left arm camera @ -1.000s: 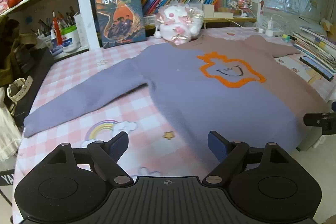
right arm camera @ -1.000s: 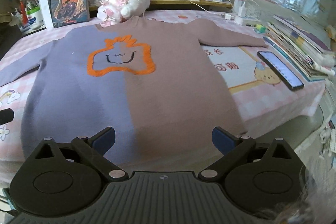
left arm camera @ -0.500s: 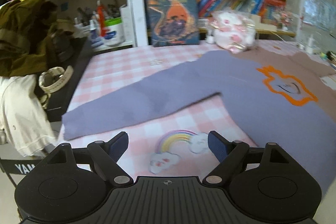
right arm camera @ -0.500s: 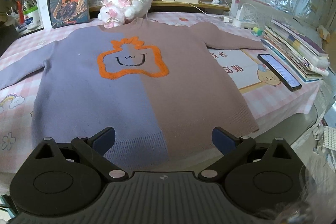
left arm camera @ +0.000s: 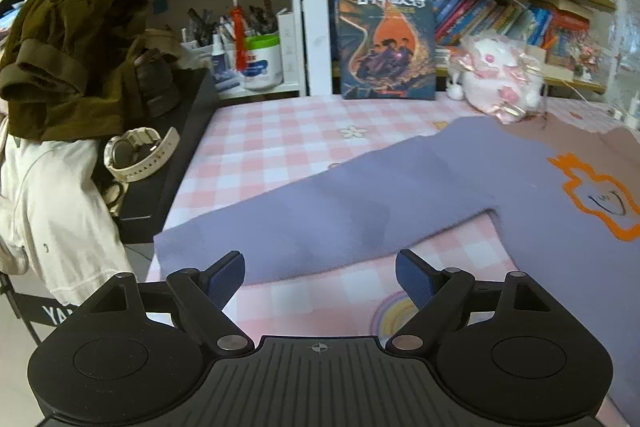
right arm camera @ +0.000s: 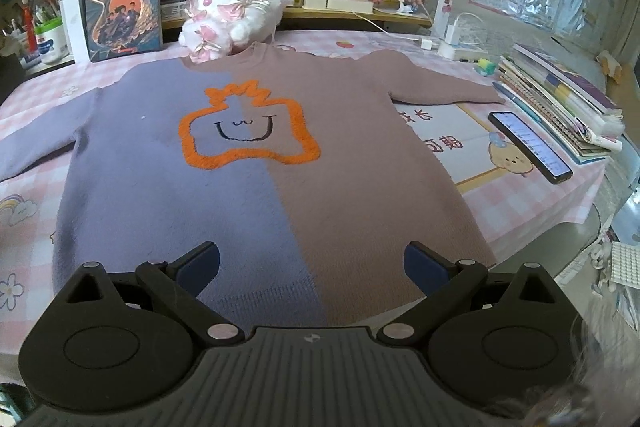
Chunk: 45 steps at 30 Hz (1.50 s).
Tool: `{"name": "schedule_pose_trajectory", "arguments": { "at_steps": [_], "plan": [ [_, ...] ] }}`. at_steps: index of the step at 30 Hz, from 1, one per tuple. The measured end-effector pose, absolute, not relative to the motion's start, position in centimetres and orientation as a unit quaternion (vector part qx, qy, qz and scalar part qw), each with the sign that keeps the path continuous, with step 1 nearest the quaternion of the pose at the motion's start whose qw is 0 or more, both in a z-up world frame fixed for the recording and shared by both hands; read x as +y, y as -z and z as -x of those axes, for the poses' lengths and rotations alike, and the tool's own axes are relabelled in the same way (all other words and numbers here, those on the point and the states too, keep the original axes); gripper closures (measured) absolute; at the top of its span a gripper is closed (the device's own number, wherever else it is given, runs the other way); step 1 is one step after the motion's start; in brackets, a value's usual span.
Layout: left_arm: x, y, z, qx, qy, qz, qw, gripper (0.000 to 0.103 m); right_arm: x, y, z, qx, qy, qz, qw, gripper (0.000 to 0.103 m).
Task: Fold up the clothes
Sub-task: 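Open both grippers and withdraw them from the flattened sweater, then grasp the lavender sleeve cuff with the left gripper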
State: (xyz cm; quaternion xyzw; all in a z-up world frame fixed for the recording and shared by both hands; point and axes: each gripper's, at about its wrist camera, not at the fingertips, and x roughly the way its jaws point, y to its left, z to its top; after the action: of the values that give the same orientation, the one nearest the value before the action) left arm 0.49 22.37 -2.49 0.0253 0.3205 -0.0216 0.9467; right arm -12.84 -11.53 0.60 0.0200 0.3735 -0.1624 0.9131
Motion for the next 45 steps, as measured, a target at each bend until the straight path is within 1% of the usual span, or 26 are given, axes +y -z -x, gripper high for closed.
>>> {"name": "schedule_pose_trajectory", "arguments": {
  "at_steps": [9, 18, 21, 25, 27, 28, 29, 31, 33, 39, 41, 43, 44, 45],
  "plan": [
    [25.1, 3.7, -2.3, 0.332, -0.012, 0.025, 0.943, 0.018, -11.8, -0.3, 12.9, 0.386, 0.170, -0.017, 0.906, 0.004],
    [28.8, 5.2, -3.2, 0.355, -0.106, 0.101, 0.923, 0.021, -12.2, -0.1, 13.0, 0.396, 0.176, -0.010, 0.901, 0.004],
    [29.8, 5.7, -3.5, 0.355, -0.109, 0.137, 0.919, 0.029, -12.3, 0.0, 13.2, 0.399, 0.180, -0.009, 0.899, 0.004],
    [29.6, 5.9, -4.5, 0.344, -0.071, 0.191, 0.916, 0.034, -12.7, 0.0, 13.6, 0.401, 0.189, -0.010, 0.896, 0.004],
    [28.8, 6.0, -5.4, 0.341, -0.039, 0.220, 0.913, 0.034, -12.9, 0.1, 13.8, 0.402, 0.194, -0.011, 0.895, 0.004],
    [28.4, 6.0, -5.8, 0.340, -0.027, 0.229, 0.912, 0.037, -13.0, 0.1, 13.9, 0.403, 0.196, -0.011, 0.894, 0.004],
    [28.1, 6.1, -6.1, 0.339, -0.019, 0.234, 0.911, 0.040, -13.0, 0.1, 13.9, 0.404, 0.198, -0.011, 0.893, 0.004],
    [27.8, 6.3, -6.6, 0.335, -0.014, 0.244, 0.910, 0.052, -13.0, 0.1, 14.0, 0.404, 0.199, -0.010, 0.893, 0.004],
    [28.6, 6.5, -6.9, 0.330, -0.025, 0.269, 0.904, 0.057, -13.1, 0.0, 14.0, 0.404, 0.199, -0.008, 0.893, 0.004],
    [31.2, 6.8, -6.6, 0.324, -0.072, 0.335, 0.882, 0.057, -13.6, -0.1, 14.1, 0.403, 0.210, -0.013, 0.891, 0.004],
    [31.7, 6.9, -6.5, 0.321, -0.078, 0.351, 0.876, 0.061, -13.8, -0.1, 13.9, 0.404, 0.210, -0.015, 0.890, 0.004],
    [32.1, 7.2, -6.5, 0.319, -0.087, 0.360, 0.872, 0.069, -13.8, -0.1, 13.6, 0.403, 0.207, -0.014, 0.891, 0.004],
    [32.2, 7.3, -6.5, 0.318, -0.091, 0.363, 0.871, 0.071, -13.7, -0.1, 13.4, 0.402, 0.204, -0.012, 0.892, 0.004],
    [32.4, 7.4, -6.6, 0.317, -0.096, 0.367, 0.869, 0.079, -13.7, -0.1, 13.2, 0.402, 0.201, -0.011, 0.893, 0.004]
  ]
}}
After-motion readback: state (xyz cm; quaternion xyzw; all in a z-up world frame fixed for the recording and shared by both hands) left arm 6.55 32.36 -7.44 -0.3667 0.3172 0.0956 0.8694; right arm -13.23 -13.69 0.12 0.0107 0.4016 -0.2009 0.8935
